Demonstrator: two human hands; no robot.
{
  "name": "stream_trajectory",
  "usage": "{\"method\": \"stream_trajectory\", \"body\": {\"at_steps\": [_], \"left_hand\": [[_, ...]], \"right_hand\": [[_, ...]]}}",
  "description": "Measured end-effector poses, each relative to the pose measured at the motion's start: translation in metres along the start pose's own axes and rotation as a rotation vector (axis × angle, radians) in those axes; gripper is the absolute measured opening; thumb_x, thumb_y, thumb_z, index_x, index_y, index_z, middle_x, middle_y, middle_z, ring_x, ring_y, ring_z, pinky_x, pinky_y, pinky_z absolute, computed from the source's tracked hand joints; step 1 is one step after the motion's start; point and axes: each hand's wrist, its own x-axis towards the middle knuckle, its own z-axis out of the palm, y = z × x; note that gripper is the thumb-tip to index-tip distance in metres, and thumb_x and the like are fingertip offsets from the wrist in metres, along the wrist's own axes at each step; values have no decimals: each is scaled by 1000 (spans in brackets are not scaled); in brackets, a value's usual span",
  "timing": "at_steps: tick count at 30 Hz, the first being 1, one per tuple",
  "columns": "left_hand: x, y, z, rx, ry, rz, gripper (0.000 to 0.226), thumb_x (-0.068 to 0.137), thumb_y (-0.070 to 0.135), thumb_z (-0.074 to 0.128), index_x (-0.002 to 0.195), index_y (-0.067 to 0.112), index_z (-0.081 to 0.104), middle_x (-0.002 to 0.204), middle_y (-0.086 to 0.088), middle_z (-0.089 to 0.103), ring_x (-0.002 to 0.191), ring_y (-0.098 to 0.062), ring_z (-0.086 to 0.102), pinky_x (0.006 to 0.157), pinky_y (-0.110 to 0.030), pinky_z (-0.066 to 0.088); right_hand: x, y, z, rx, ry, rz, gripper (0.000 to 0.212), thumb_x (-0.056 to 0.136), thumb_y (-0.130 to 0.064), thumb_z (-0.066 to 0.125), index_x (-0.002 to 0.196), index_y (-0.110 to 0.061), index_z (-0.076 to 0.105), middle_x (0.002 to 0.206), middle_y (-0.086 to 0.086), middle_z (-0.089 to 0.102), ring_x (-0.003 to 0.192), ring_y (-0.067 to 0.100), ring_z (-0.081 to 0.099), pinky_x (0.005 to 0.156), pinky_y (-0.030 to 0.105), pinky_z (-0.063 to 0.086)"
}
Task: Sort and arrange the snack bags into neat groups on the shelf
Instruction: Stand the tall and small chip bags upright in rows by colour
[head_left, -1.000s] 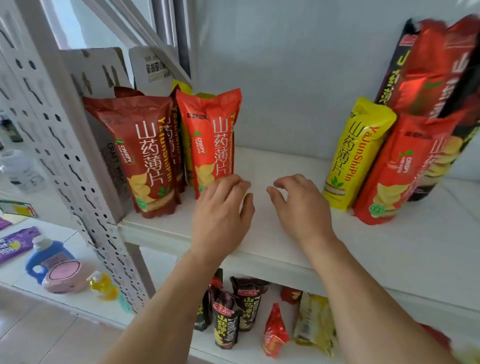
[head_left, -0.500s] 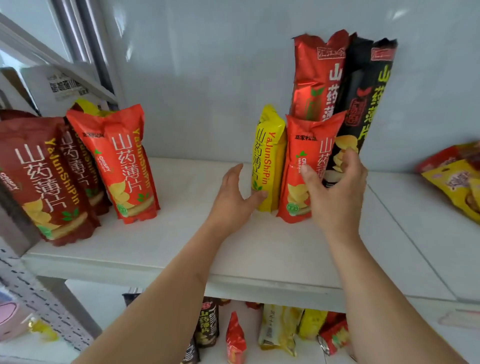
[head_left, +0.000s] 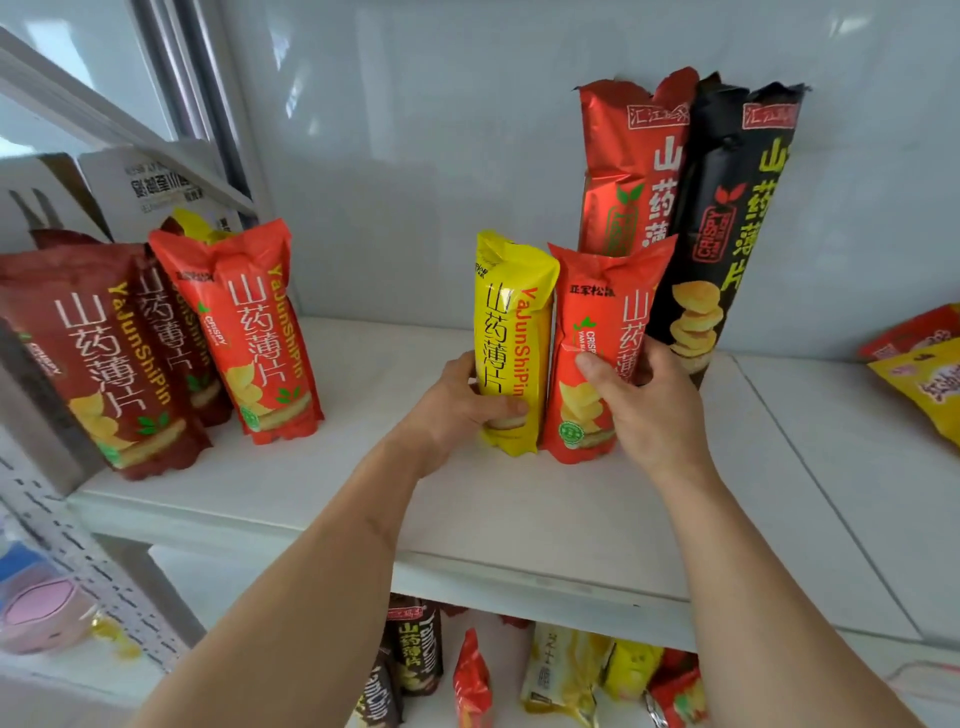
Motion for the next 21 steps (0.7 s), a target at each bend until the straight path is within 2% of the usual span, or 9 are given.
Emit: {"method": "stream_trajectory", "body": {"at_steps": [3,5,8,10,12,15,18,21], "left_hand": [[-27,-2,-16,77,100,-10,74,65,12,91,128,18,54,114,-1,74,102,-16,72,86,-33,59],[-50,-5,-31,157,184,8,71,65,19,93,126,22,56,112,4,74,99,-12,72,84,-33,60],[-87,-6,-53,219,368,13,62,70,14,91,122,22,57,105,10,71,84,5,68,70,-16,56],[-108,-5,-69,234,476,21,61,72,13,89,123,22,57,105,13,70,82,11,66,66,-12,53],[-125,-5,-85,292,566,18,61,74,18,89,124,26,55,105,17,68,81,16,63,67,-12,50],[-146,-6,-106,344,663,10,58,75,23,88,122,29,54,104,20,66,78,21,60,61,-7,46],[-157,-9,-123,375,720,6,56,76,25,88,120,30,54,105,20,66,88,13,62,63,-8,46],[-158,-12,-140,411,769,-7,62,73,32,89,124,30,53,114,13,66,100,-4,64,81,-29,56]], "right_hand": [[-4,-8,9,34,-49,-28,44,80,-52,71,117,-28,64,105,-15,69,90,-4,63,69,15,43],[-7,-15,22,71,-96,-45,36,81,-49,73,110,-29,65,99,-17,70,88,-7,63,71,17,45],[-10,-25,51,120,-168,-72,30,80,-47,75,102,-30,66,99,-11,72,88,0,67,76,24,51],[-13,-33,74,142,-221,-96,34,78,-51,76,103,-30,67,100,-9,72,89,4,68,79,28,53],[-16,-44,97,162,-284,-108,33,78,-52,75,102,-33,65,100,-11,71,88,2,67,77,25,51],[-22,-59,129,176,-374,-129,24,80,-49,74,97,-38,60,93,-18,67,85,-4,64,74,20,49],[-26,-70,155,178,-418,-128,27,80,-50,73,99,-38,59,96,-16,67,86,-3,64,73,20,48],[-27,-79,174,190,-418,-114,20,80,-45,75,89,-40,58,88,-22,65,79,-10,62,67,15,46]]}}
